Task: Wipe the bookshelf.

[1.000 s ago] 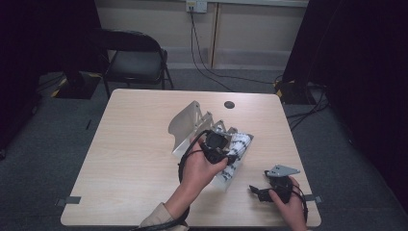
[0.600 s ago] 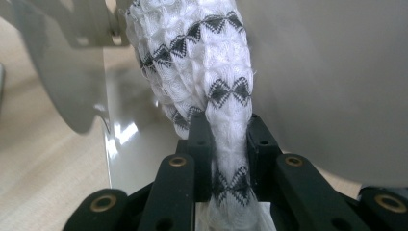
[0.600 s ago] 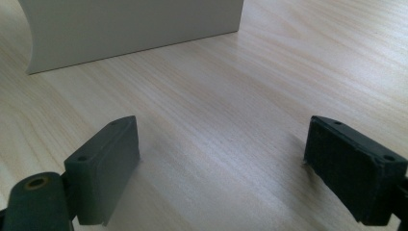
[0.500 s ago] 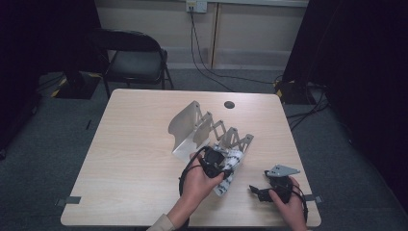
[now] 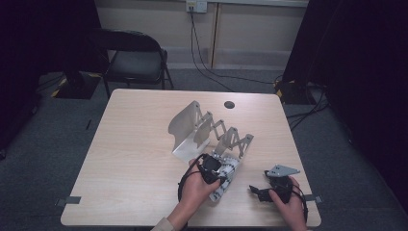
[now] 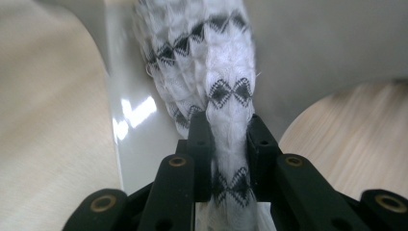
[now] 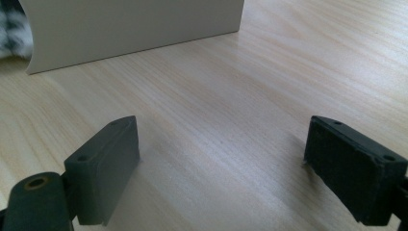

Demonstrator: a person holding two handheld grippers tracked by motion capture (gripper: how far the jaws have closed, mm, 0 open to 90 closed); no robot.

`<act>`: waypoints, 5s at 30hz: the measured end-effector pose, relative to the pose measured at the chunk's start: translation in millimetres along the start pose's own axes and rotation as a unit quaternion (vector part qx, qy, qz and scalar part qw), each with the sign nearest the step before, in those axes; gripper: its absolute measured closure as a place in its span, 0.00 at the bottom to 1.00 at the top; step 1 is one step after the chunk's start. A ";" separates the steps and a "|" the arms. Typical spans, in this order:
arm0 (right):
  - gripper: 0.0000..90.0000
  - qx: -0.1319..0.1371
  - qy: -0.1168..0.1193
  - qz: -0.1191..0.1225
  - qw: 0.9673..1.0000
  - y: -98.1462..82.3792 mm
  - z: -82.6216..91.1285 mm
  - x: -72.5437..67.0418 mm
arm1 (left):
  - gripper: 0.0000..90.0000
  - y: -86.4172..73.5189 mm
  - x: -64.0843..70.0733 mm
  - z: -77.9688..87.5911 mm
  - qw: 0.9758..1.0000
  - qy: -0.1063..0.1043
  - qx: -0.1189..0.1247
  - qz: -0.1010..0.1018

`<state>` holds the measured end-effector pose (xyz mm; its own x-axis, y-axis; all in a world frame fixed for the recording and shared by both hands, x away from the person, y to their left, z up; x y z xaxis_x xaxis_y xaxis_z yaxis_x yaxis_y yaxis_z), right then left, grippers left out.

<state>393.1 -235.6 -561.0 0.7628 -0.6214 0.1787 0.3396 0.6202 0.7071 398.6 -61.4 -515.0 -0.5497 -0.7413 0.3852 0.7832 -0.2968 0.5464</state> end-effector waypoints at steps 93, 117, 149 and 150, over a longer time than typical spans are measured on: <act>0.13 0.000 0.001 0.000 1.000 0.1 0.0 -0.3 | 0.85 -9.5 -10.9 -11.5 0.999 0.042 0.003 -0.027; 0.13 0.000 0.001 0.001 1.000 0.1 0.0 -0.2 | 0.85 56.4 -3.4 65.9 0.994 0.059 0.090 -0.023; 0.13 0.000 0.001 0.000 1.000 0.1 0.0 -0.2 | 0.85 -6.9 -22.0 2.7 0.999 0.045 0.021 0.004; 0.13 0.000 0.001 0.000 1.000 0.1 0.0 -0.3 | 0.85 -3.9 -20.0 6.2 0.999 0.044 0.026 -0.001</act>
<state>392.9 -235.4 -561.0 0.7640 -0.6200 0.1783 0.3387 0.6207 0.7071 404.7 -41.8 -520.2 -0.5216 -0.7917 0.3179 0.7647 -0.2686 0.5857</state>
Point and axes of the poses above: each handheld gripper's, and its own axes: z roughly backward along the jaws, y roughly out of its top, x roughly to its right, the point moved 9 cm from there along -z, roughly forward along the jaws, and after that the axes turned 14 degrees about z, right-handed, at the moved point
